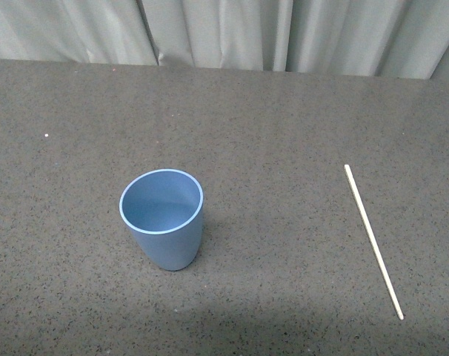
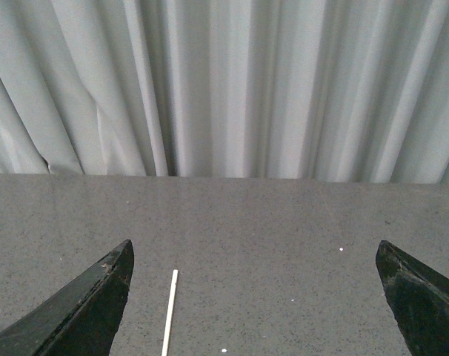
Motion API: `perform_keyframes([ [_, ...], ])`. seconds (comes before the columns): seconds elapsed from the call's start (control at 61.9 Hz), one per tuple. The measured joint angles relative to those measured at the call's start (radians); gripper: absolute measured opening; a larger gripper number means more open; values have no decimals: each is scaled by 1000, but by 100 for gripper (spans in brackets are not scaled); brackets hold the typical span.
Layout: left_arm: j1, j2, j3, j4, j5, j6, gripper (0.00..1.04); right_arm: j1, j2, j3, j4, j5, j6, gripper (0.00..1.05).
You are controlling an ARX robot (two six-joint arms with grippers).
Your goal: Transfer chopsticks to blue cup
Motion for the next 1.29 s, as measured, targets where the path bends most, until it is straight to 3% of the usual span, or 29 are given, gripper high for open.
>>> perform_keyframes([
  [1.293,0,0,0,0,0,0,98,0,0,0,0,0,0,95],
])
